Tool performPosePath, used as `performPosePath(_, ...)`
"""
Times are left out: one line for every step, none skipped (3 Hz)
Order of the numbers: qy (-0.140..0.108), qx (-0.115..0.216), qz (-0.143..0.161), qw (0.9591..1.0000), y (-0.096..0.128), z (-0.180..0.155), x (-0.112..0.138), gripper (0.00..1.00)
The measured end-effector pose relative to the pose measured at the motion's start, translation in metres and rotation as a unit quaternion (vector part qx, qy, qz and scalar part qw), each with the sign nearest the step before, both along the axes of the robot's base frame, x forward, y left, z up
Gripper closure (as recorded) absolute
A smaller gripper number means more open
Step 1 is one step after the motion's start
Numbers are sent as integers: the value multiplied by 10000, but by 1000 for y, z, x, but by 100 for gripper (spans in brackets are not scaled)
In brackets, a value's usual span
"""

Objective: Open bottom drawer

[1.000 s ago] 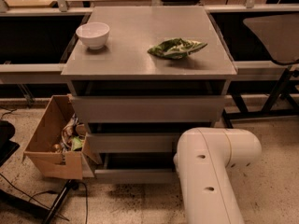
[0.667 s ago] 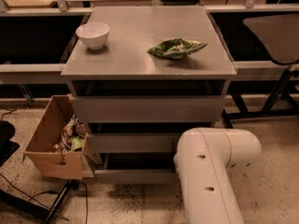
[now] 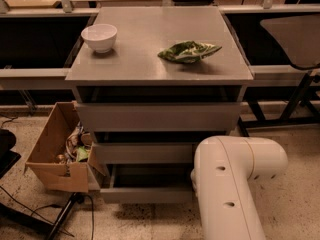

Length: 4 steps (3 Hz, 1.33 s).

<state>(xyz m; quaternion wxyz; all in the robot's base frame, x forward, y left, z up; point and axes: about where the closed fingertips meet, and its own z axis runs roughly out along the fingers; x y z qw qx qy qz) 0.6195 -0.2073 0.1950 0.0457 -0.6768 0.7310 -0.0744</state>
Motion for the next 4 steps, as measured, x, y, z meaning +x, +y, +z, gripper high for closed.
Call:
performPosePath(43, 5, 80, 10000, 6, -6, -6, 100)
performPosePath(44, 5, 79, 10000, 6, -5, -6, 100)
performPosePath(211, 24, 38, 9998, 3, -5, -25, 100)
performPosePath(211, 24, 38, 9998, 3, -5, -25, 100)
